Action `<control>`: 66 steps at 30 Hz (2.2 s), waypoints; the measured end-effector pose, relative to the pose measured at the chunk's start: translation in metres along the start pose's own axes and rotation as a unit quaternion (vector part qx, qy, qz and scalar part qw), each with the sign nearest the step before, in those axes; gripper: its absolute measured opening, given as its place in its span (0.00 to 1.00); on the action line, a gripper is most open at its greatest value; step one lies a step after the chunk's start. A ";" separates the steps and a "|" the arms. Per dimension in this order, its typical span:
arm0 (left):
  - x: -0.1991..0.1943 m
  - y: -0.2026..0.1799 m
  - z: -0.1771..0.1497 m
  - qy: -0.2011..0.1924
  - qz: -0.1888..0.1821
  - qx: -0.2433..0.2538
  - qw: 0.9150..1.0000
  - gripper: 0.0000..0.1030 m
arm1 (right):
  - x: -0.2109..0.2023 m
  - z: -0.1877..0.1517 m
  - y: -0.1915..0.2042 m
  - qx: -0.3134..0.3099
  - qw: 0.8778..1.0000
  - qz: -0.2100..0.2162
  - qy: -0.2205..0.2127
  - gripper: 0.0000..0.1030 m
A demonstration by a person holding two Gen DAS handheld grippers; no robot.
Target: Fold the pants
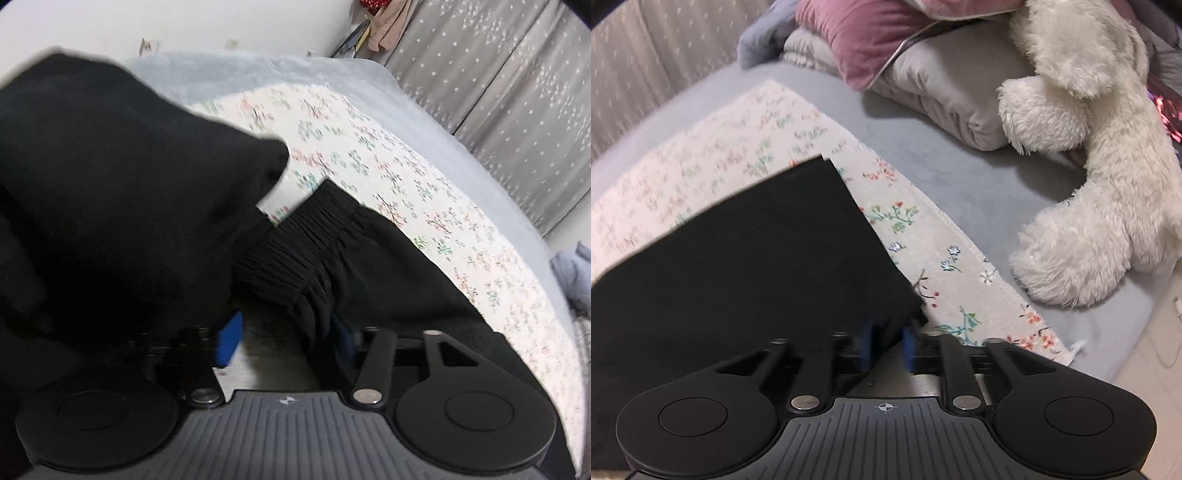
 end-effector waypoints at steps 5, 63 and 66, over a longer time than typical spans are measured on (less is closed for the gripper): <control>-0.047 -0.011 0.011 -0.050 0.004 0.026 0.998 0.74 | -0.026 -0.001 0.000 -0.016 0.993 -0.062 -0.095 0.53; 0.039 -0.207 -0.053 0.097 -0.170 0.061 0.979 0.83 | 0.008 -0.154 0.323 -0.711 0.623 0.235 -0.227 0.00; 0.056 -0.207 -0.059 0.136 -0.132 0.064 0.980 0.83 | 0.014 -0.139 0.324 -0.691 0.647 0.236 -0.219 0.00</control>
Point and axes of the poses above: each gripper's, at about its wrist camera, not at the fingertips, and x roughly the way its jaws point, y to its left, z to its top, the point moved 1 cm from there along x, roughly the way its jaws point, and after that the axes turned 2 degrees about x, right-handed, at the moved point
